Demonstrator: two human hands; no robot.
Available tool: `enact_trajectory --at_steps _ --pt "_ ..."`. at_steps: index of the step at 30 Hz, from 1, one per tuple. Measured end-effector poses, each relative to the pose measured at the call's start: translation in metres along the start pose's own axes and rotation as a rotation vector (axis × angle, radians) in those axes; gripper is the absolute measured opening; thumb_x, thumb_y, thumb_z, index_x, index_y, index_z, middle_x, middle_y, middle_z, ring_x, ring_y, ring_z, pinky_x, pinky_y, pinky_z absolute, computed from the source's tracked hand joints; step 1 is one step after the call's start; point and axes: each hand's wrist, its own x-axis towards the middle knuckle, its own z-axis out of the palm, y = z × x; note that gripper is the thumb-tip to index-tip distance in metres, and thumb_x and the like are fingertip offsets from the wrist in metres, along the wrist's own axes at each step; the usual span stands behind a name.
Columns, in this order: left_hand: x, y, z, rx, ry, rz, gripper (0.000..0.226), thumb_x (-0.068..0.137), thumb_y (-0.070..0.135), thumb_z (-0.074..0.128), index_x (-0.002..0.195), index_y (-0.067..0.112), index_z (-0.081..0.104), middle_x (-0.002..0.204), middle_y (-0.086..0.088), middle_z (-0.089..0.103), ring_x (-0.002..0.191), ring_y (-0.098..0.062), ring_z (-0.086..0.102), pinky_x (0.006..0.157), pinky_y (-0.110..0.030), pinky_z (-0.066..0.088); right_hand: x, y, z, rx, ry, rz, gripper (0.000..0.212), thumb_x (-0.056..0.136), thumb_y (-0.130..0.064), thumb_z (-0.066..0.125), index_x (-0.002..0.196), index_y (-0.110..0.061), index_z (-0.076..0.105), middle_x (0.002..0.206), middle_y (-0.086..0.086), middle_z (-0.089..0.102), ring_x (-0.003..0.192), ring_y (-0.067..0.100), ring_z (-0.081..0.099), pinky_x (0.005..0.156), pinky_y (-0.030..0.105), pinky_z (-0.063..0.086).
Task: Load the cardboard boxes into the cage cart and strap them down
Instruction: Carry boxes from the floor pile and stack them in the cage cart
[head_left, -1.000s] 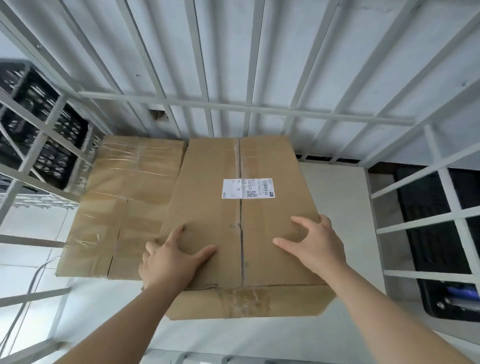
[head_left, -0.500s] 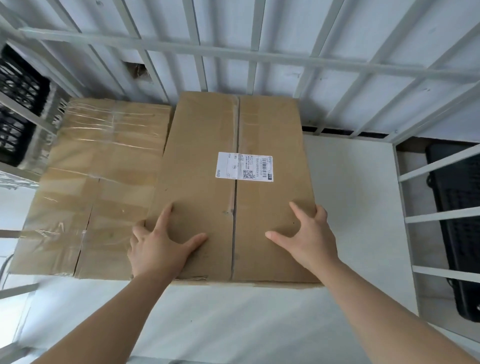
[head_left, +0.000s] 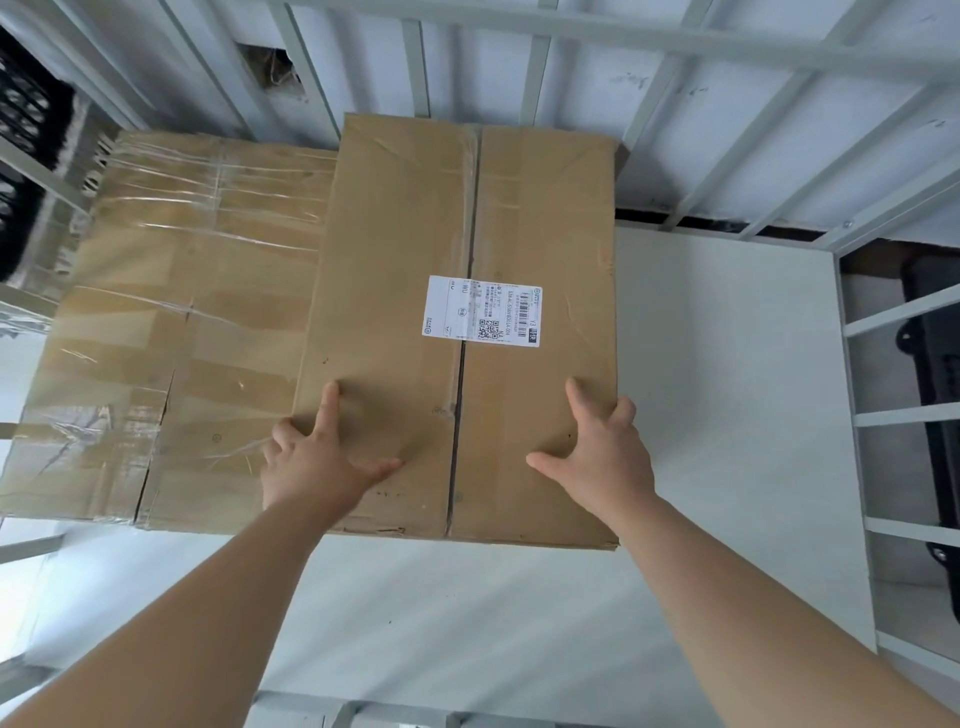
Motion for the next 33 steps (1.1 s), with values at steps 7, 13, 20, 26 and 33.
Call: enact_trajectory --at_steps 7,13,20,26,33 --pt "-0.020 0.021 -0.039 0.148 0.106 0.155 0.064 0.089 0.051 0.052 0.144 0.023 0.032 0.147 -0.007 0.034 0.133 -0.031 0.032 0.108 -0.043 0.029 -0.008 -0.010 -0.030 -0.059 0.119 -0.149 0.063 0.089 -0.042 0.057 0.143 -0.018 0.036 0.154 0.016 0.020 0.142 0.030 0.019 0.115 0.039 0.021" --pt "-0.078 0.072 -0.110 0.123 0.313 0.430 0.044 0.092 0.039 0.049 0.133 0.021 0.049 0.133 0.002 0.054 0.122 -0.024 0.047 0.098 -0.037 0.034 -0.040 -0.033 -0.119 -0.029 0.268 -0.288 0.049 0.094 -0.027 0.053 0.137 -0.005 0.044 0.151 0.012 0.034 0.138 0.029 0.031 0.113 0.037 0.028" --pt "-0.175 0.128 -0.204 0.108 0.513 0.650 0.029 0.088 0.037 0.056 0.107 0.017 0.066 0.106 0.001 0.067 0.100 -0.028 0.059 0.085 -0.036 0.041 -0.120 -0.048 -0.253 -0.048 0.440 -0.405 0.045 0.092 -0.022 0.056 0.132 -0.003 0.049 0.141 0.014 0.046 0.130 0.031 0.041 0.107 0.037 0.033" --pt "-0.269 0.156 -0.274 0.100 0.578 0.780 0.028 0.087 0.035 0.056 0.106 0.017 0.066 0.103 0.001 0.067 0.098 -0.029 0.057 0.087 -0.036 0.039 -0.209 -0.029 -0.333 -0.081 0.562 -0.396 0.047 0.091 -0.030 0.052 0.132 -0.007 0.052 0.137 0.007 0.051 0.126 0.028 0.047 0.104 0.037 0.040" --pt "-0.384 0.162 -0.318 0.152 0.579 1.024 0.043 0.090 0.043 0.053 0.128 0.025 0.057 0.126 0.005 0.060 0.118 -0.026 0.050 0.103 -0.037 0.031 -0.346 -0.007 -0.385 -0.117 0.731 -0.295 0.039 0.083 -0.019 0.067 0.118 -0.003 0.060 0.119 0.009 0.061 0.110 0.029 0.057 0.095 0.039 0.048"
